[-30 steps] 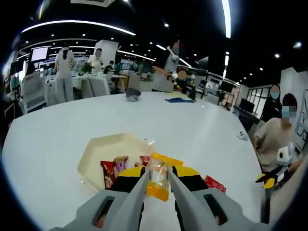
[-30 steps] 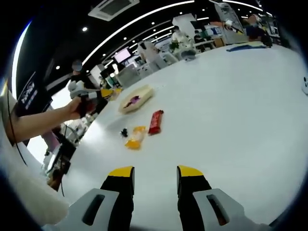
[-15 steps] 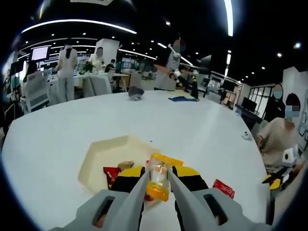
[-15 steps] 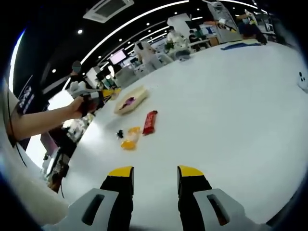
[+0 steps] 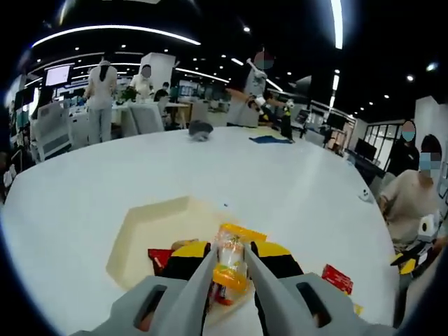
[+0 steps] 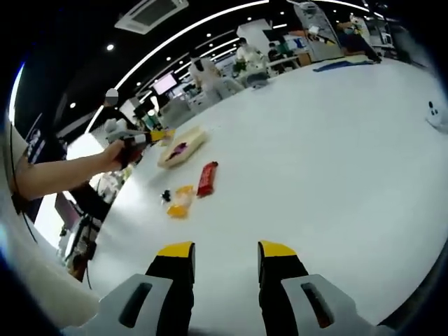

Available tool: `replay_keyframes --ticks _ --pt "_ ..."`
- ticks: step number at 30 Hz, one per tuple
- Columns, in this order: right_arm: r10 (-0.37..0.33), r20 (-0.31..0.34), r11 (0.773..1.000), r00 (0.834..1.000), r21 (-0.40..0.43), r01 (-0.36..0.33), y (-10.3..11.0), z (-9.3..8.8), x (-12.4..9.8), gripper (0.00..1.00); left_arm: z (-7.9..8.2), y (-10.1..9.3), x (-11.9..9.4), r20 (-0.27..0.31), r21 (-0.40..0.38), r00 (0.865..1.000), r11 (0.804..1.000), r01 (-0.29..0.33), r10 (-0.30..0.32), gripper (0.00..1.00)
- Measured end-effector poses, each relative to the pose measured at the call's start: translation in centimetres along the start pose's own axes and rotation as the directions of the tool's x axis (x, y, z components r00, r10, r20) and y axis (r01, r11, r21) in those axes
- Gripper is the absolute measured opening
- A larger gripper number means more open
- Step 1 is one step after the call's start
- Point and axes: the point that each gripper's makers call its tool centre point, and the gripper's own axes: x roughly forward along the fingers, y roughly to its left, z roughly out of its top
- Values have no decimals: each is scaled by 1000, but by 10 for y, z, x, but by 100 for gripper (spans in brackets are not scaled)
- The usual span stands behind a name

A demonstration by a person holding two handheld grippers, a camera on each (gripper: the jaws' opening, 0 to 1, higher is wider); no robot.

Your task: Place the target food into the container with the food tongs after gripping and lifting it, then release it inside without dropping or visibly crushing the food.

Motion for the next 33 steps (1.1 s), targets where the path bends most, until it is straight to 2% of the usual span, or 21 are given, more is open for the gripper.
replay_keyframes --ticks 13,18,19,20,27,33 --pt "-10 0 1000 1000 6 10 -6 2 0 36 5 19 16 -14 -11 999 999 -36 36 22" --pt "-13 0 1000 1000 8 13 -7 1 0 36 7 22 20 3 -48 999 998 -38 38 23" --pt "-13 -1 1000 1000 9 13 -7 1 0 36 9 23 21 20 -50 999 998 -36 37 24" --pt "-14 -1 1000 1000 9 14 -7 1 0 36 9 26 20 19 -57 998 997 -54 55 24" --pt "-14 -2 1000 1000 10 14 -7 1 0 36 17 31 17 53 -93 996 994 -62 67 26" --pt "-2 -4 1000 1000 1 2 -2 2 3 35 18 29 12 49 -92 996 994 -67 71 26"
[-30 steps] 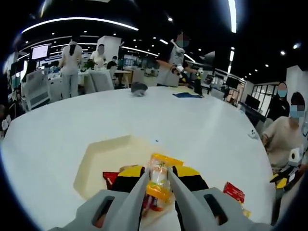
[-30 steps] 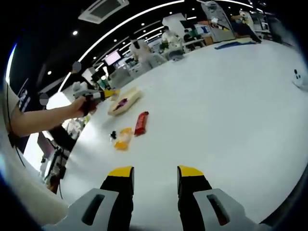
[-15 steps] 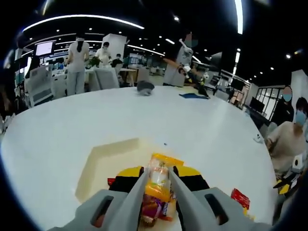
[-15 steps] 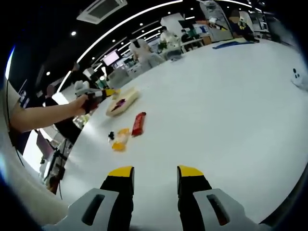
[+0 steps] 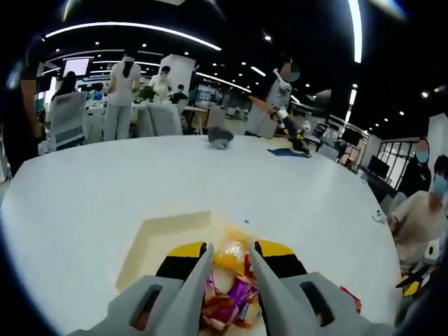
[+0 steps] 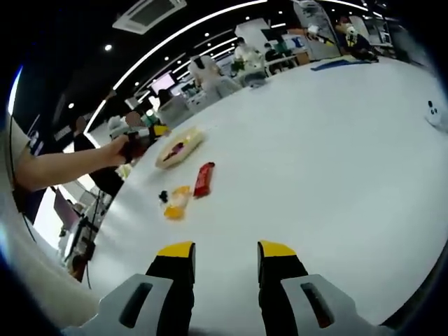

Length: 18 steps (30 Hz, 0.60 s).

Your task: Place the target food into the container with the food tongs after gripping and lifting it, then release it inside without dropping or visibly crushing the food.

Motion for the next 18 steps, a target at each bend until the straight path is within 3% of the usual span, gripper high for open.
replay_keyframes --ticks 10,13,18 --pt "41 5 999 999 -25 -41 14 3 7 35 14 -5 -27 31 14 1000 1000 0 0 27" --pt "48 8 998 999 -33 -48 18 4 7 35 17 -8 -35 33 99 999 995 -18 15 27" --pt "55 32 998 998 -38 -54 21 8 5 36 15 -19 -45 23 83 1000 997 0 -2 27"
